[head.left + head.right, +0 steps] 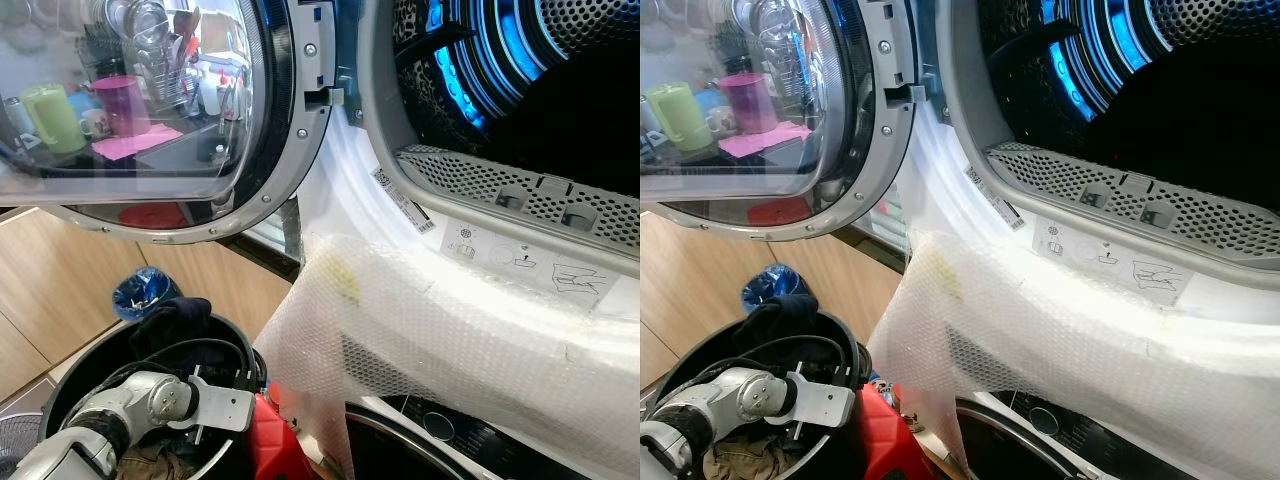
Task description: Clothes washing
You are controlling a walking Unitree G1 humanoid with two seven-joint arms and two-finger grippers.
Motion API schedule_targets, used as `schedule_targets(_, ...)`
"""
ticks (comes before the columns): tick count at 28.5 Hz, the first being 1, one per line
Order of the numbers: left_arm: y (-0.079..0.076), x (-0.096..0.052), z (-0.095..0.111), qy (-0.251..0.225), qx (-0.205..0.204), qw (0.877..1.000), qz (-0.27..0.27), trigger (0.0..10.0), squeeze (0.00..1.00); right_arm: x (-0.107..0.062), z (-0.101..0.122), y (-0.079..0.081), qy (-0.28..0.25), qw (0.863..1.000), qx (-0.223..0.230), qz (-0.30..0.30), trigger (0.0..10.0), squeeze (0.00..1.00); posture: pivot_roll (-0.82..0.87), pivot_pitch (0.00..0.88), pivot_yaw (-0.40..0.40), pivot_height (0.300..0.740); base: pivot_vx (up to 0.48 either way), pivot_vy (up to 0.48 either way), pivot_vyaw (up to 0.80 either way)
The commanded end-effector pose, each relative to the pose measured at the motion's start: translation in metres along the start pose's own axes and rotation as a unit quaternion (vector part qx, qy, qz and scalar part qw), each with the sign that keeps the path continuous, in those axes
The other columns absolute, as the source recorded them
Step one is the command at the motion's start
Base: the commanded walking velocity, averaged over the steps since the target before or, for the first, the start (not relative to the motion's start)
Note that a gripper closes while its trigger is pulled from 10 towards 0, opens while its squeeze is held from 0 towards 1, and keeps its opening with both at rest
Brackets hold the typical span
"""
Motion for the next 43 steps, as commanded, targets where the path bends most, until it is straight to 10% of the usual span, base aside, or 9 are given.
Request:
schedule_targets(1, -0.025, 0.006, -0.008, 0.031, 0.003, 0.999, -0.044, 0.0, 0.0, -0.001, -0.001, -0.001, -0.003, 1.0, 0.009, -0.003, 10.0, 0.0, -0.05, 0.053, 0.059, 0.74, 0.0, 0.0, 0.0)
schedule_targets(14, -0.061, 0.002, -0.021, 0.055, 0.022, 0.986, -0.158, 0.0, 0.0, -0.002, -0.003, -0.001, 0.001, 1.0, 0.011, -0.004, 10.0, 0.0, -0.05, 0.058, 0.055, 0.74, 0.0, 0.0, 0.0)
schedule_targets(24, -0.053, -0.008, -0.049, 0.136, -0.012, 0.982, -0.129, 0.0, 0.0, -0.001, -0.002, 0.003, 0.002, 1.0, 0.01, -0.001, 10.0, 0.0, -0.05, 0.052, 0.056, 0.74, 0.0, 0.0, 0.0)
schedule_targets(43, -0.065, -0.064, -0.129, 0.306, 0.0, 0.943, -0.131, 0.0, 0.0, -0.002, 0.001, -0.001, 0.0, 1.0, 0.018, -0.009, 10.0, 0.0, -0.03, 0.059, 0.052, 0.74, 0.0, 0.0, 0.0)
Point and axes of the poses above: a point about 5 cm out from each wrist's last joint towards the gripper, its own x axis pointing out of the wrist towards the gripper, its own z axis along the axis of the wrist's last joint, y = z × x, the point moved 3 cm from there along x, pointing out of the wrist towards the gripper, and after that the axes turned 3 degrees about -x, right-handed, at the moved point
